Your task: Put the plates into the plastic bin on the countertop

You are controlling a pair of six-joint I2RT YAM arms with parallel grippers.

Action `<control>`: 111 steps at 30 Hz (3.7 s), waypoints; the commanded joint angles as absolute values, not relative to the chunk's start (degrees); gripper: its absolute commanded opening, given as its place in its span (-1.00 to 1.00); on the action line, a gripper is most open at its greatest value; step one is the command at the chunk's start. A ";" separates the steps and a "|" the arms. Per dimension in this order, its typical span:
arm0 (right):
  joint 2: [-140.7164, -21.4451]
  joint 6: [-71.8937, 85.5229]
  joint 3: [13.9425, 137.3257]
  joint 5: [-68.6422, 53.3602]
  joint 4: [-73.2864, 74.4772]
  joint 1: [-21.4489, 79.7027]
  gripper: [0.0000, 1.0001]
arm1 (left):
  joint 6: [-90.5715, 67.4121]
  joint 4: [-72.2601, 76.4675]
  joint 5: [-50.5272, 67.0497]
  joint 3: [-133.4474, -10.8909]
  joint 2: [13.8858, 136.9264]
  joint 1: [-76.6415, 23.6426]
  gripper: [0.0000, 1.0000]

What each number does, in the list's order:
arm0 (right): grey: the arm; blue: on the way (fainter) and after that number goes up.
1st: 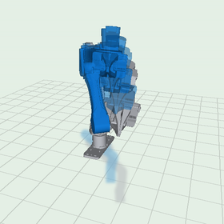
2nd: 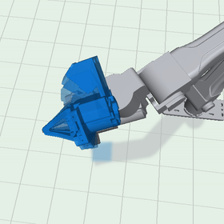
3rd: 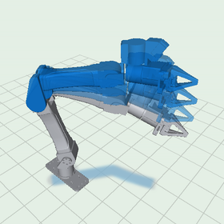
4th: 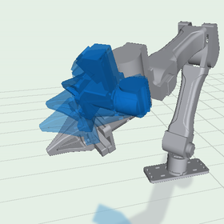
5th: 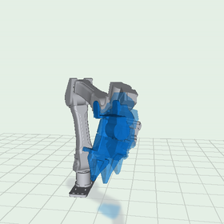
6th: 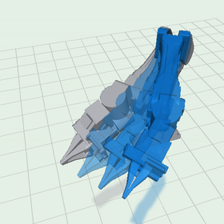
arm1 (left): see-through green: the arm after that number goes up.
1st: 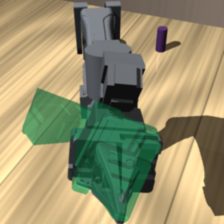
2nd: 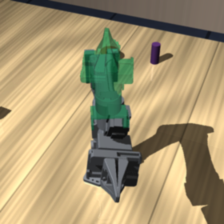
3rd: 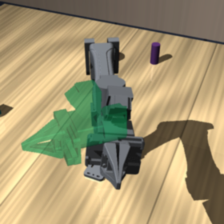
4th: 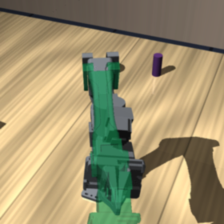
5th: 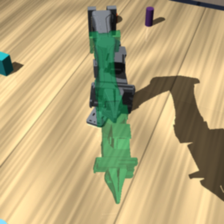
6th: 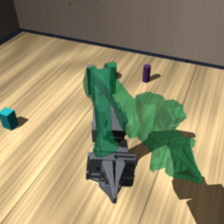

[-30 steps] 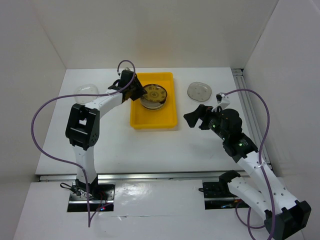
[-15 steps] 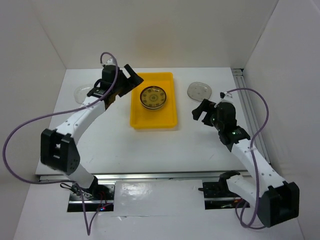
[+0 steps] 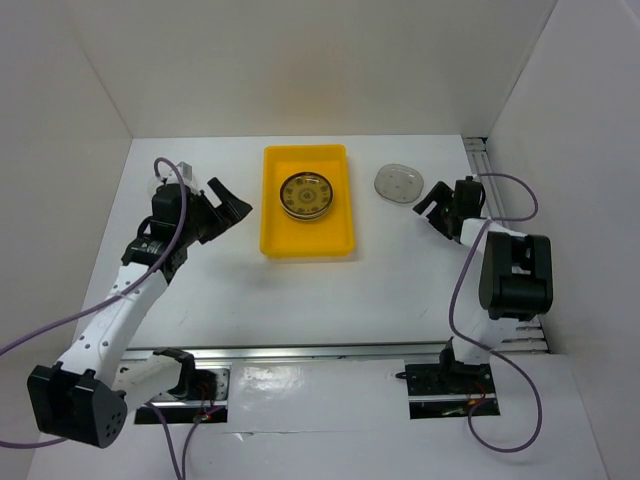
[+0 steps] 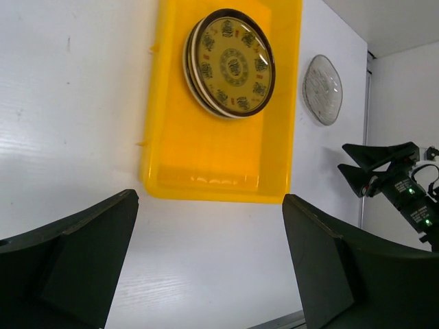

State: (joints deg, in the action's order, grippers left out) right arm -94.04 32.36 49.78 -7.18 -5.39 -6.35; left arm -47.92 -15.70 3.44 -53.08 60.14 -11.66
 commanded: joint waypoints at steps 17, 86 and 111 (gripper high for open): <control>-124.88 34.37 76.28 -9.40 -3.25 -7.56 -0.04 | -45.09 -24.35 3.96 -47.47 50.71 -6.77 1.00; -115.59 25.84 96.33 -2.56 1.67 25.40 0.41 | -43.42 -24.96 9.05 -41.13 47.29 -4.48 1.00; -68.05 30.58 46.25 -6.58 -6.94 29.08 1.00 | -72.31 2.87 -8.09 -35.17 72.06 10.54 1.00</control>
